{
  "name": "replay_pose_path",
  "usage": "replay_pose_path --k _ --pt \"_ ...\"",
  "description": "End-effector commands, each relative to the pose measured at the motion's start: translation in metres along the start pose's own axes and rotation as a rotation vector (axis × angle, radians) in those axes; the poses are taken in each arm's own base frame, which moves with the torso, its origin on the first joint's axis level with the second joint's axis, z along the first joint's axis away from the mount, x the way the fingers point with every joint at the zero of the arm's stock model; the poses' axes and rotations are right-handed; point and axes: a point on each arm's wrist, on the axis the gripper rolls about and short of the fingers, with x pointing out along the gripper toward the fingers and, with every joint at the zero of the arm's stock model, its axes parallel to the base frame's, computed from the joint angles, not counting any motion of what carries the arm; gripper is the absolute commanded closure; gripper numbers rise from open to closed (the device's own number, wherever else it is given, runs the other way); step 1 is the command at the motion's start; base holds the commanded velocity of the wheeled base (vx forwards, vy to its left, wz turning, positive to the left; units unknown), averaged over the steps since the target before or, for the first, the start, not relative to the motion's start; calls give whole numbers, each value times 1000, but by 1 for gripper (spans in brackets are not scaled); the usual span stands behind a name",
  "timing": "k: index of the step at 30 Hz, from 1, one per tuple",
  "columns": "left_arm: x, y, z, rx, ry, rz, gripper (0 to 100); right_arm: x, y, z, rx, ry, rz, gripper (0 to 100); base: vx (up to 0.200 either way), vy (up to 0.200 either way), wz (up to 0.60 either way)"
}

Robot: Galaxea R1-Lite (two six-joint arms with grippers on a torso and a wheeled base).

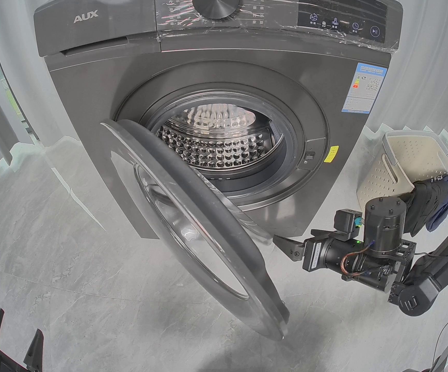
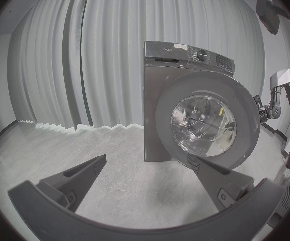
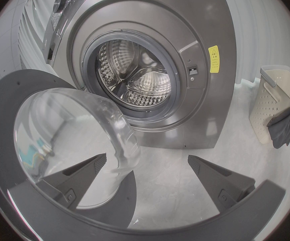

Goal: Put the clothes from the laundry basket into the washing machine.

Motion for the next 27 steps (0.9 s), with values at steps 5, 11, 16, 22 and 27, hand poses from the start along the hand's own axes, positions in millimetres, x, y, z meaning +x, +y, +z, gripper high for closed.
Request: replay_pose_path --k 5,11,16,22,27 --pt "0 0 -5 -1 -1 -1 0 4 18 -31 -35 80 73 0 0 0 0" --pt "0 0 -5 -1 -2 -1 0 1 19 -32 -40 71 75 0 0 0 0" --pt "0 0 -5 -1 -2 -1 0 6 19 -26 -33 45 74 0 0 0 0" --pt "0 0 -5 1 -2 -1 0 21 35 -19 -32 -11 139 0 -133 0 0" --pt "0 0 -5 1 -1 -1 0 36 39 -20 -40 -19 156 0 -200 0 0"
